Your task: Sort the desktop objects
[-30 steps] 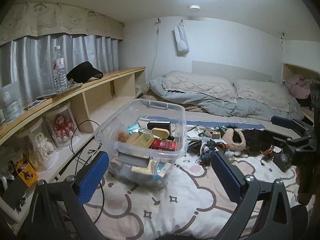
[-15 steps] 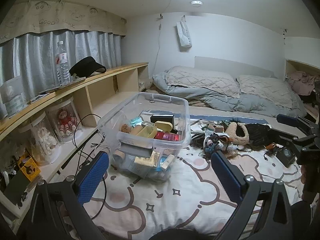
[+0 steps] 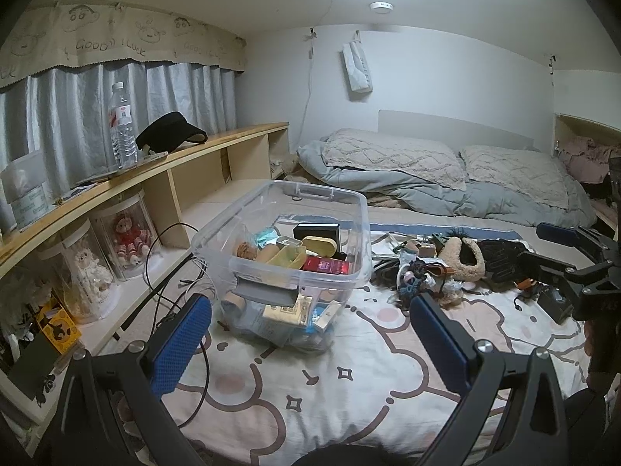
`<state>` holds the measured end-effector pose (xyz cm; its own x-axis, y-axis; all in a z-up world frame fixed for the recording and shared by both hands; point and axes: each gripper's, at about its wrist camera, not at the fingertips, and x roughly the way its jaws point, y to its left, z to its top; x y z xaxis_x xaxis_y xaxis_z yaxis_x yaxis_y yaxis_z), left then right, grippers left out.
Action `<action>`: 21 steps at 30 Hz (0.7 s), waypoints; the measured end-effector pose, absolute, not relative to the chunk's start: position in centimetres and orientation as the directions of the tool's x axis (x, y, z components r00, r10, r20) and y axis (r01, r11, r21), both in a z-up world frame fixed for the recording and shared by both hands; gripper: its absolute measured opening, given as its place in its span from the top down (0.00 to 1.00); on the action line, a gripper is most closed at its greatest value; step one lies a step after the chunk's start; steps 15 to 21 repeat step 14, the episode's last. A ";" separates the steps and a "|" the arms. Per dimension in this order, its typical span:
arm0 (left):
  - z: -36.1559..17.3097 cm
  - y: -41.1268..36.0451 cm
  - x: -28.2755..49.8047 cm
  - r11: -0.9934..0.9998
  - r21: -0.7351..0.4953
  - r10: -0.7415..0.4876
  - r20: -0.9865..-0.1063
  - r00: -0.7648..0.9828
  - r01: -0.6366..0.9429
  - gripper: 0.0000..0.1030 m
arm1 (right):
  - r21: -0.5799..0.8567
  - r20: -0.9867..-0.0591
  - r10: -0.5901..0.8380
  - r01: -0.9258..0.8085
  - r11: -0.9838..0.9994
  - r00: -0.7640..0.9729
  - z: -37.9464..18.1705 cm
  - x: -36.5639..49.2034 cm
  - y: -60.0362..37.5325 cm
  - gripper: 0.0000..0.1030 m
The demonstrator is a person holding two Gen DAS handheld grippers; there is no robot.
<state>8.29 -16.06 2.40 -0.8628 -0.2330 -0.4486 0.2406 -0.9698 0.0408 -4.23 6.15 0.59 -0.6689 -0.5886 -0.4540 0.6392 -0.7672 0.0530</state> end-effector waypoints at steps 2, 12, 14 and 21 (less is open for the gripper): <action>2.4 -16.0 8.3 -0.970 0.040 -0.233 -0.449 -0.863 0.241 0.00 | 0.055 -0.455 -0.592 0.642 -0.765 -0.666 0.6 -4.2 6.1 0.00; 2.5 -16.0 8.1 -0.971 0.036 -0.227 -0.451 -0.863 0.237 0.00 | 0.053 -0.458 -0.593 0.645 -0.763 -0.663 0.7 -4.1 6.2 0.00; 2.5 -16.1 8.0 -0.971 0.036 -0.228 -0.452 -0.862 0.237 0.00 | 0.056 -0.457 -0.595 0.646 -0.761 -0.661 0.7 -4.1 6.2 0.00; 2.5 -16.1 8.0 -0.971 0.036 -0.228 -0.452 -0.862 0.237 0.00 | 0.056 -0.457 -0.595 0.646 -0.761 -0.661 0.7 -4.1 6.2 0.00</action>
